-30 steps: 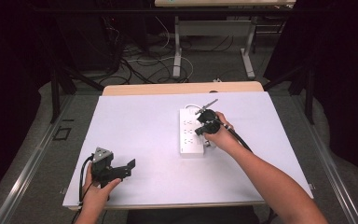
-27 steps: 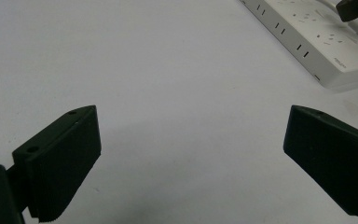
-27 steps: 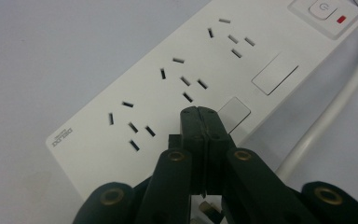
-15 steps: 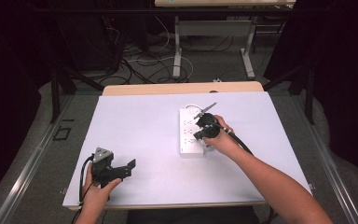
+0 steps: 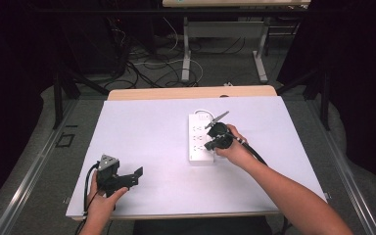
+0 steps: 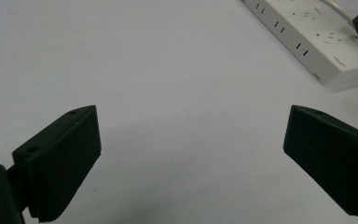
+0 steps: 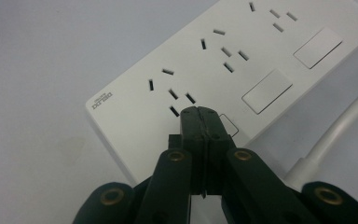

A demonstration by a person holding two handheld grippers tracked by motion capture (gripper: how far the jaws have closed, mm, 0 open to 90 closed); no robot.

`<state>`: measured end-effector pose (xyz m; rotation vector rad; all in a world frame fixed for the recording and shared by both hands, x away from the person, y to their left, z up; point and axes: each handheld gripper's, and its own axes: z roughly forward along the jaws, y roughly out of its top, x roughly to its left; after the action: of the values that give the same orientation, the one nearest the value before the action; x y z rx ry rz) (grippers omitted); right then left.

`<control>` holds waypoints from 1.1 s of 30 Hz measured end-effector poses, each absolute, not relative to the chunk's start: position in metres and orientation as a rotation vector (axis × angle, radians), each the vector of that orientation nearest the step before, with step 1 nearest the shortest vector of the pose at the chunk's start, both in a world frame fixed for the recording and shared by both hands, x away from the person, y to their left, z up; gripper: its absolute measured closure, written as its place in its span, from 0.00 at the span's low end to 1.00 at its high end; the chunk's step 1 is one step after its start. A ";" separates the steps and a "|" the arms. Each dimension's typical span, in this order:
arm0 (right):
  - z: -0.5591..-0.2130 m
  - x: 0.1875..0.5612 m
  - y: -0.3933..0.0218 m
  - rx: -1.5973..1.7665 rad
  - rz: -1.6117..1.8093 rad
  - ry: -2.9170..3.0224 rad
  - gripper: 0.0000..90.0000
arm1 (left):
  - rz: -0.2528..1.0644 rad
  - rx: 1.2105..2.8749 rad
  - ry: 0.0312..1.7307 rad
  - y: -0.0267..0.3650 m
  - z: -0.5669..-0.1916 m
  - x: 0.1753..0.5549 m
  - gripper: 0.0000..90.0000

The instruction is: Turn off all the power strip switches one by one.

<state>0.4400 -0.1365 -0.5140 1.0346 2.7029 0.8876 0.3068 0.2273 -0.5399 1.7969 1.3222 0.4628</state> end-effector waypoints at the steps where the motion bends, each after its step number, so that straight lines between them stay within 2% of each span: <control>1: -0.514 0.440 -0.137 1.019 0.879 2.713 1.00 | 0.462 1.800 1.325 0.228 -0.540 0.307 0.04; 33: -0.520 0.437 -0.143 1.031 0.913 2.704 1.00 | 0.463 1.797 1.326 0.227 -0.540 0.306 0.04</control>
<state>0.4369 -0.1431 -0.5203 1.0308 2.7040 0.9127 0.3064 0.2275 -0.5399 1.7973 1.3264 0.4628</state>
